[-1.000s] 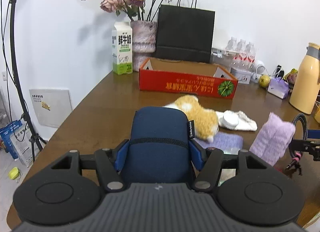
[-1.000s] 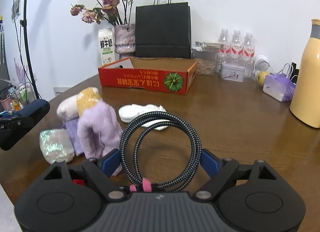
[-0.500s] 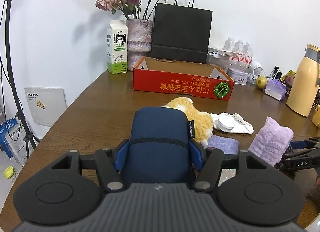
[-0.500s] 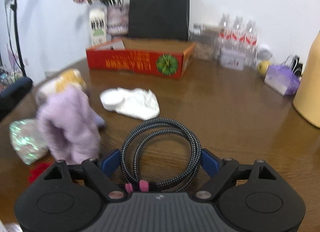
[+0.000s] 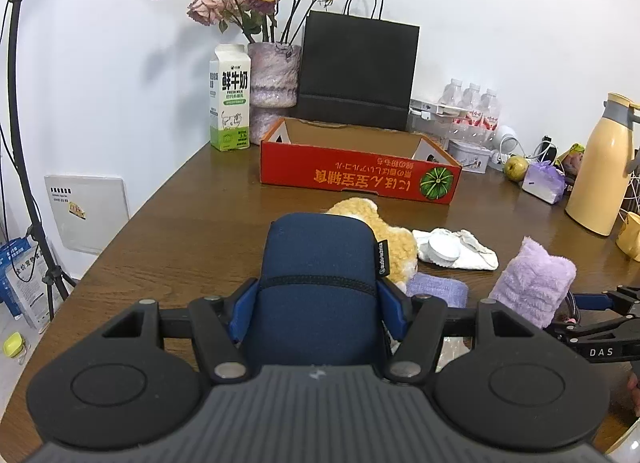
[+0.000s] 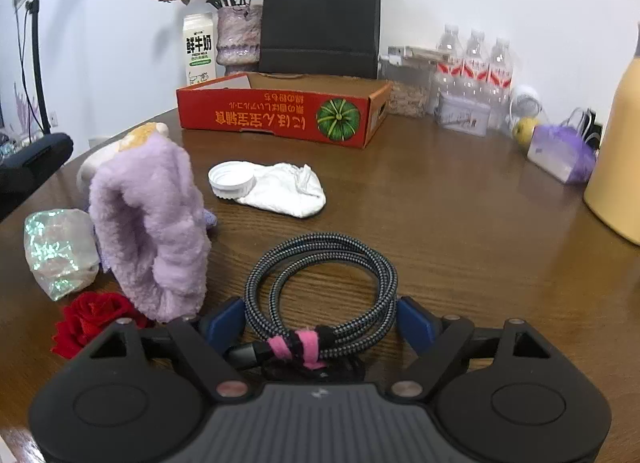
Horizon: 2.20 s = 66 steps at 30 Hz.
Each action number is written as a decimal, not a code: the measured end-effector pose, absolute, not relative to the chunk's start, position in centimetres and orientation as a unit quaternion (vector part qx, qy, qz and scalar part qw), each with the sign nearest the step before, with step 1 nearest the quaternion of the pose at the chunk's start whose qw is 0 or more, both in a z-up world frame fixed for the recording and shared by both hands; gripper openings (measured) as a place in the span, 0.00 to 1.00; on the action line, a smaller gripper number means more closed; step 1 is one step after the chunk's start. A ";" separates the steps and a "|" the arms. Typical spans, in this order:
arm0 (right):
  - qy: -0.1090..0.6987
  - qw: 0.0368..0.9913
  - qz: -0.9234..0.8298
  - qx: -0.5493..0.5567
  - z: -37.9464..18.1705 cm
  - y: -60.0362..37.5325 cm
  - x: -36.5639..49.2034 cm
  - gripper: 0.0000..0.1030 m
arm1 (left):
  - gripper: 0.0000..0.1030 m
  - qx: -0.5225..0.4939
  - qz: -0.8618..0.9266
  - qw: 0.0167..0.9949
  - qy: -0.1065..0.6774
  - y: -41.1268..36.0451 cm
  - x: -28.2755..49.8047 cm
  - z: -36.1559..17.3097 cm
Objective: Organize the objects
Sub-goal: 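Carry the pouch and cable with both grippers into the red cardboard box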
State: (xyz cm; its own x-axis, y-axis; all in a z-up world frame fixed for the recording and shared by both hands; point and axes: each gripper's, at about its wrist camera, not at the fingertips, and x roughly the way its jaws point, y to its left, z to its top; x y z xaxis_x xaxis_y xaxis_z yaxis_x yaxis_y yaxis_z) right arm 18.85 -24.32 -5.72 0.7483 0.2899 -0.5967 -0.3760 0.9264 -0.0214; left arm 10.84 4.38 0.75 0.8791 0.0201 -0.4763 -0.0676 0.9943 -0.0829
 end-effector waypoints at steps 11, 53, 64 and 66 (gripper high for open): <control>0.275 0.942 0.182 -0.057 -2.6 -25.1 19.3 0.79 | 0.61 -0.041 0.022 0.972 0.231 4.2 11.9 2.0; 0.206 0.946 0.250 -0.030 4.6 -15.9 38.9 0.79 | 0.61 -0.051 0.007 0.979 0.196 3.2 34.0 6.8; 0.205 0.945 0.252 -0.025 4.3 -13.8 44.9 0.79 | 0.61 -0.058 0.019 0.978 0.200 3.9 40.7 6.5; 0.206 0.945 0.252 -0.023 4.2 -13.4 46.1 0.79 | 0.61 -0.061 0.021 0.977 0.201 4.0 41.9 6.3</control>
State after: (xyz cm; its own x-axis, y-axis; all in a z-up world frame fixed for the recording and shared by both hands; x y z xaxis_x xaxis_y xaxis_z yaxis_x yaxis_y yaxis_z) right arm 46.05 -13.44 4.24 0.7880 0.4670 -0.4012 -0.4857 0.8720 0.0610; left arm 41.85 4.02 6.31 0.9181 0.0172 -0.3959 -0.0663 0.9916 -0.1107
